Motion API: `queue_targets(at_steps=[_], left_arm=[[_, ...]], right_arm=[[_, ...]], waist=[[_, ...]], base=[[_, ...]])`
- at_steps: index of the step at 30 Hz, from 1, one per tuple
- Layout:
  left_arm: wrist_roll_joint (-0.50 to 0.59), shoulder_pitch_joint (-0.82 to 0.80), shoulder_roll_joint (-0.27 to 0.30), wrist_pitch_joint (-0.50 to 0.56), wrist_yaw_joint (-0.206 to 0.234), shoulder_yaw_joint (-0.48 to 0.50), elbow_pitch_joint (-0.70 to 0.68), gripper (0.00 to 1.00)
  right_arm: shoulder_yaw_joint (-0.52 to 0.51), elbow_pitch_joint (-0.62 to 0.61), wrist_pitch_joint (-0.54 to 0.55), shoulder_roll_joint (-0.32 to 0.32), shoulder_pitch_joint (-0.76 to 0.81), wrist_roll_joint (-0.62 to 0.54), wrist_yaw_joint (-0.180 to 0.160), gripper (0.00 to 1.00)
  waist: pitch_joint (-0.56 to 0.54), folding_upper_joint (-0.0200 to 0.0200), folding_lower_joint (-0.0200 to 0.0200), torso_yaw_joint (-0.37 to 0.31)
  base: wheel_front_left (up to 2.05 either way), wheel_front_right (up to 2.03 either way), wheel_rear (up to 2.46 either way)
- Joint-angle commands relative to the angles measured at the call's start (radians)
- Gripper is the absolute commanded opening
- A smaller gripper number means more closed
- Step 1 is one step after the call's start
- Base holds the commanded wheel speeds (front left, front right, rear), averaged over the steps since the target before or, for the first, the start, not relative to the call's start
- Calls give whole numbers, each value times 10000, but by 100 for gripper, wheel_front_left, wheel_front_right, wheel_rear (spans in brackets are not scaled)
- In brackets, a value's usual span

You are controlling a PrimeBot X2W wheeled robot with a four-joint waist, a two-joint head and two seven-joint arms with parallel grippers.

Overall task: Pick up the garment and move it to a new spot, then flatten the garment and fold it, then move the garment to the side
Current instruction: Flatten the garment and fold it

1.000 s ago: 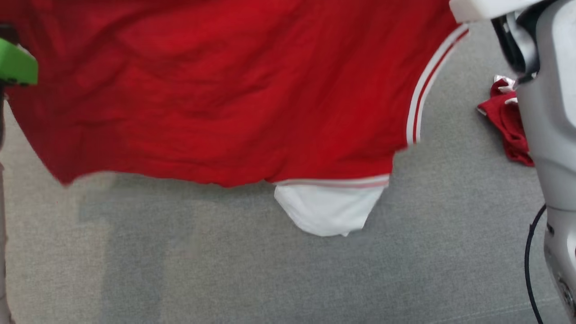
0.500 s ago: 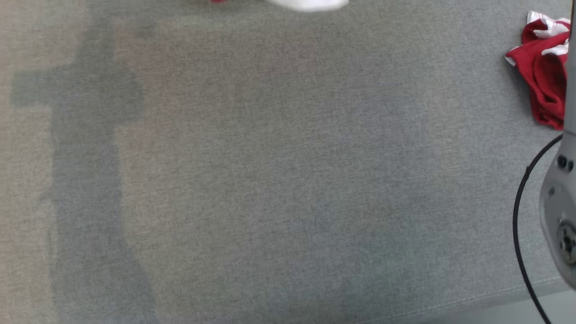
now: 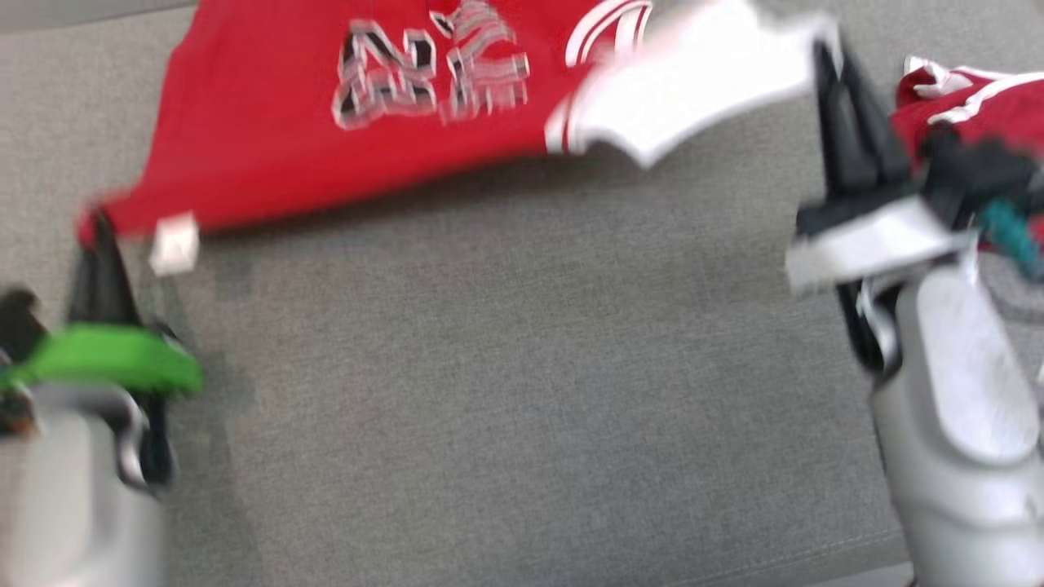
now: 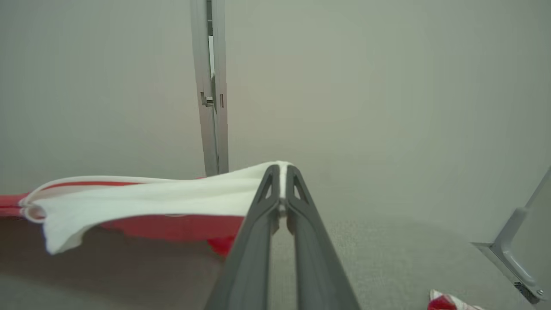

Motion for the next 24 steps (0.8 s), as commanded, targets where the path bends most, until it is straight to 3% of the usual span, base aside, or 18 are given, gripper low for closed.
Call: queue_targets(at_steps=[1, 5, 11, 24], left_arm=[[192, 541, -71, -28, 34, 242, 80, 0], [385, 1934, -850, -28, 26, 601, 505, 0], [825, 3679, -1448, -11, 15, 1119, 738, 0], [756, 6170, -1628, -12, 2, 543, 328, 0]], right_arm=[[-148, -13, -41, -53, 714, 183, -47, 0], [-306, 233, -42, 76, 2474, 561, -47, 0], [-484, 776, -42, 155, 4664, 956, -49, 0], [-681, 916, -43, 194, 7323, 1083, -47, 0]], waist=[[-531, 0, -1, 16], [-1131, 0, -1, 43], [-2209, 0, -1, 136], [-3583, 0, -1, 557]], base=[[0, 0, 0], [0, 0, 0], [0, 0, 0], [0, 0, 0]])
